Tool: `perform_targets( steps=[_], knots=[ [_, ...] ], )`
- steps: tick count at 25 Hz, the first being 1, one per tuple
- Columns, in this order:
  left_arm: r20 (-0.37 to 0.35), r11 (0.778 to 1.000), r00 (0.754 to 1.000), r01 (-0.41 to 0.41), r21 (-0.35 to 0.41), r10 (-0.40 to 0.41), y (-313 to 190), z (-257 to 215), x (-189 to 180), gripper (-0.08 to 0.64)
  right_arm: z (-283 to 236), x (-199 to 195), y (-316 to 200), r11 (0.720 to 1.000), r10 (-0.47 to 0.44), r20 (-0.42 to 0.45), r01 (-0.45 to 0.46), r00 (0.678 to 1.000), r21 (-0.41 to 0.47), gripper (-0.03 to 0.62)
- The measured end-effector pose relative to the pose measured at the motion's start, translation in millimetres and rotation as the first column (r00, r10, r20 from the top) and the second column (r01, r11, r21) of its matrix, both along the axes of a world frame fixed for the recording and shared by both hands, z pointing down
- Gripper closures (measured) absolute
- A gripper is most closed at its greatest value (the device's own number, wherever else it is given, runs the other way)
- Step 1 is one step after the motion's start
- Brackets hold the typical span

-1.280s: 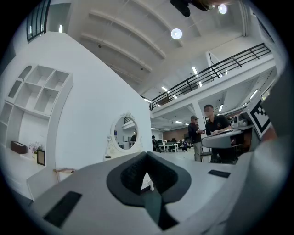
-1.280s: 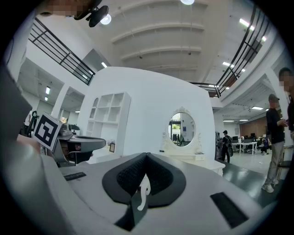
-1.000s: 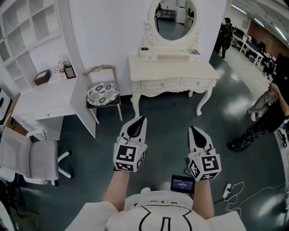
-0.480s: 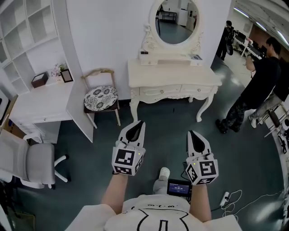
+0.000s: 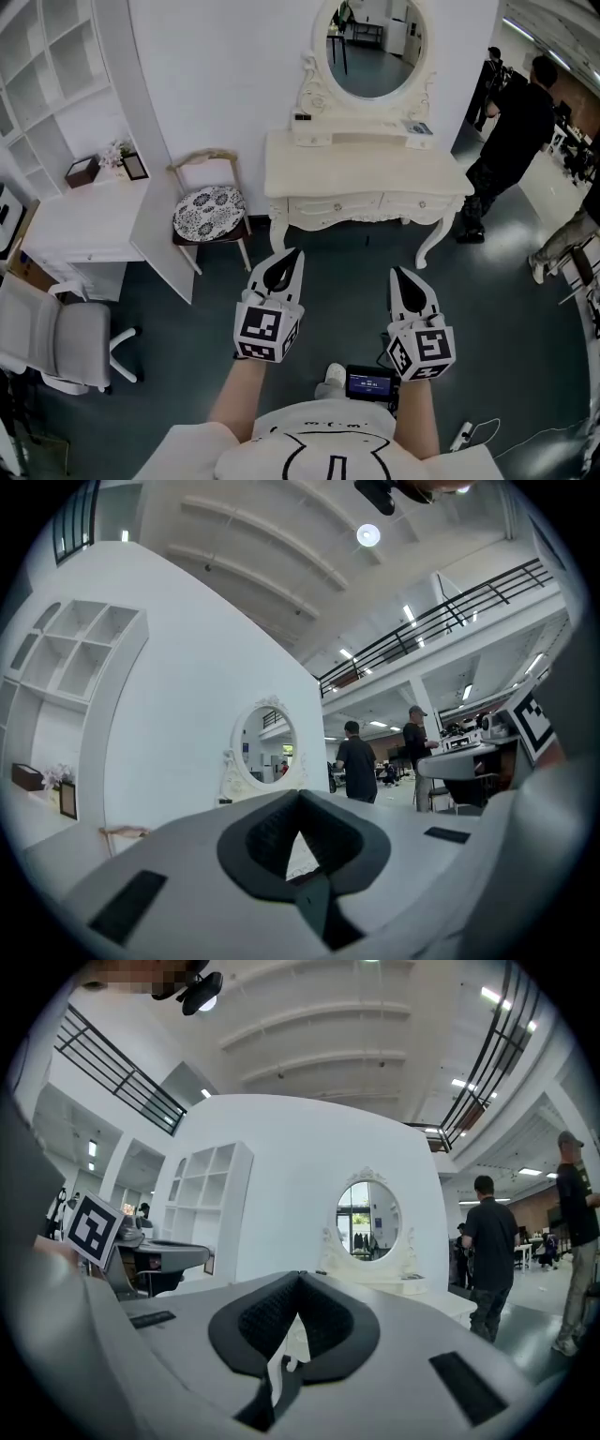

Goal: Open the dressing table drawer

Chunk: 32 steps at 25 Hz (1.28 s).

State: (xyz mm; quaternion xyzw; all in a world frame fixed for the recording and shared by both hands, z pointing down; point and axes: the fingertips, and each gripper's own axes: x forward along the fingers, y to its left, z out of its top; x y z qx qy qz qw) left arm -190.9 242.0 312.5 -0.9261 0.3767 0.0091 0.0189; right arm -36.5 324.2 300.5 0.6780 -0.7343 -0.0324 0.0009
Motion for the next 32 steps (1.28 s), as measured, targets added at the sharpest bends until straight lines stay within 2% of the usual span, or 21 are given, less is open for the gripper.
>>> perform_targets(
  steps=[11, 16, 24, 32],
  knots=[
    [0.005, 0.998, 0.998, 0.063, -0.012, -0.063, -68.7, -2.9, 79.0, 0.552, -5.1, 74.9, -79.6, 0.996, -0.086, -0.011, 0.086, 0.996, -0.005, 0.581],
    [0.018, 0.998, 0.998, 0.068, -0.005, -0.068, -87.7, -0.7, 110.0, 0.552, -0.9, 101.4, -105.2, 0.993, -0.118, -0.003, 0.118, 0.993, -0.006, 0.581],
    [0.026, 0.997, 0.996, 0.08, -0.008, -0.079, -108.4, 2.7, 136.2, 0.552, 3.3, 126.1, -128.7, 0.99, -0.142, 0.015, 0.142, 0.99, -0.007, 0.581],
    [0.033, 0.993, 0.993, 0.114, -0.029, -0.113, -129.5, 14.0, 140.2, 0.552, 13.9, 137.5, -149.7, 0.989, -0.147, 0.029, 0.148, 0.989, -0.019, 0.581]
  ],
)
